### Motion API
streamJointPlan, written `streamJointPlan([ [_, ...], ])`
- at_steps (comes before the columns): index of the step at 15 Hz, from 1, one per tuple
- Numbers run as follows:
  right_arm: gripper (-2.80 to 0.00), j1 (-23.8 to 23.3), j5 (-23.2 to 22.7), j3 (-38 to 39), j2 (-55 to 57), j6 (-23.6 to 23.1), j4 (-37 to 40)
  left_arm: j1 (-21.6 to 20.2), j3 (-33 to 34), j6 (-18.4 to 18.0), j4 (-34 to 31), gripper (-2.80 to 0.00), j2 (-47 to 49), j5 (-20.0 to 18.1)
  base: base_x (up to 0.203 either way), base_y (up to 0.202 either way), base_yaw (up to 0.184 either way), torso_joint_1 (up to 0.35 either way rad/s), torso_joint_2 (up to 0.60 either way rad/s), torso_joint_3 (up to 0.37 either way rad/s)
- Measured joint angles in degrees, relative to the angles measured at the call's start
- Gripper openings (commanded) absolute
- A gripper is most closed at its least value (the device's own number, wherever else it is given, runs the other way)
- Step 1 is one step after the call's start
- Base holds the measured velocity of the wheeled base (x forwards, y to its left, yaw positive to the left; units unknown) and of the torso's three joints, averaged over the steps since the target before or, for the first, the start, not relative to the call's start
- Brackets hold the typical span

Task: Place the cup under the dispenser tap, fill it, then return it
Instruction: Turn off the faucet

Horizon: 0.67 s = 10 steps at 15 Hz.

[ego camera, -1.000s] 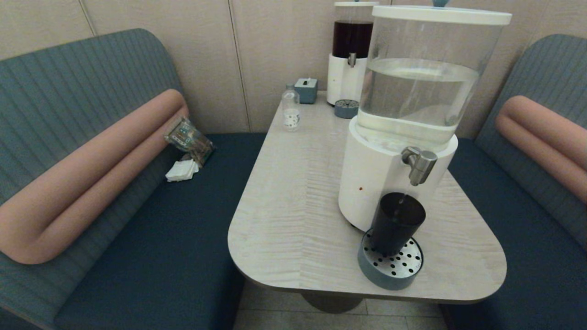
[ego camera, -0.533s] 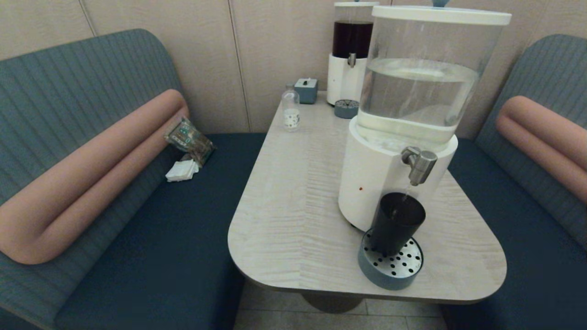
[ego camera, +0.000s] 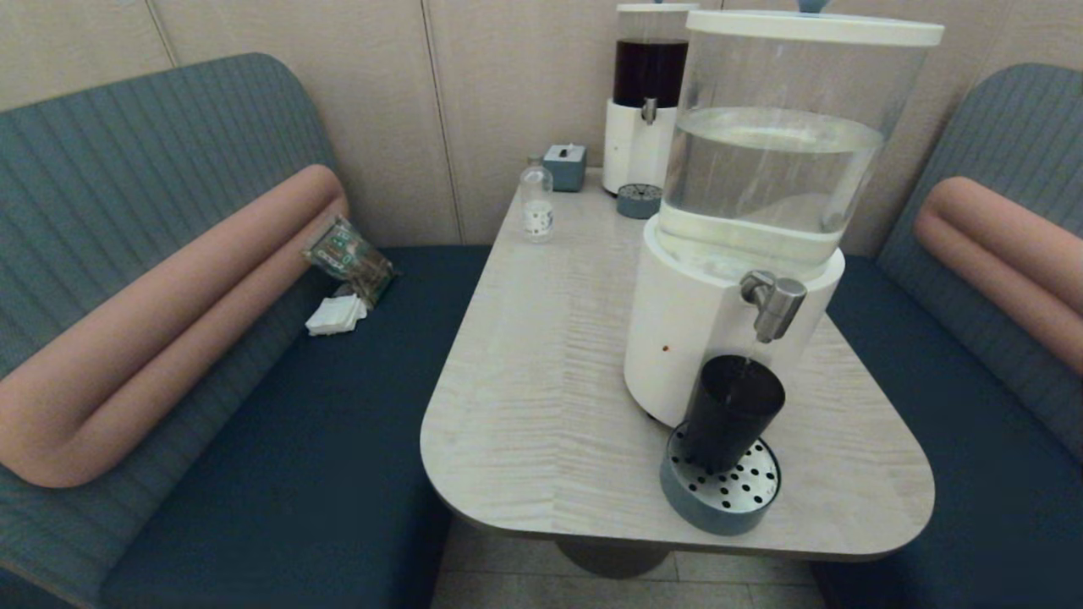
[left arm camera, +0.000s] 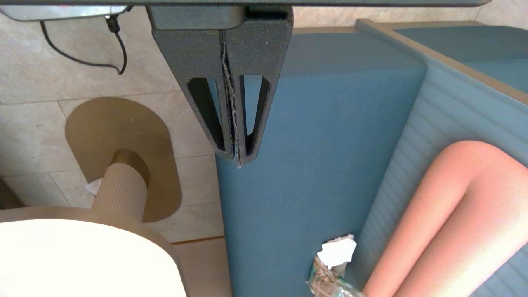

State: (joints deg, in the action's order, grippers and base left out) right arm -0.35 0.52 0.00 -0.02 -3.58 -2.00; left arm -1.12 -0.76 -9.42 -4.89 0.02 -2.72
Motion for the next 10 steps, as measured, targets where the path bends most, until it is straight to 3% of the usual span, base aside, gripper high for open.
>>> streamJointPlan([
  [7,-2.80,0.0,0.0,0.0,0.0,0.0,0.0,0.0,-0.9,0.4,-0.5,-2.80,0.1,0.6,0.000,0.000,0.000,0.000,0.00,0.000],
  [10,-2.80,0.0,0.0,0.0,0.0,0.0,0.0,0.0,-14.8,1.1,-0.5,-2.80,4.4,-1.0,0.000,0.000,0.000,0.000,0.00,0.000],
])
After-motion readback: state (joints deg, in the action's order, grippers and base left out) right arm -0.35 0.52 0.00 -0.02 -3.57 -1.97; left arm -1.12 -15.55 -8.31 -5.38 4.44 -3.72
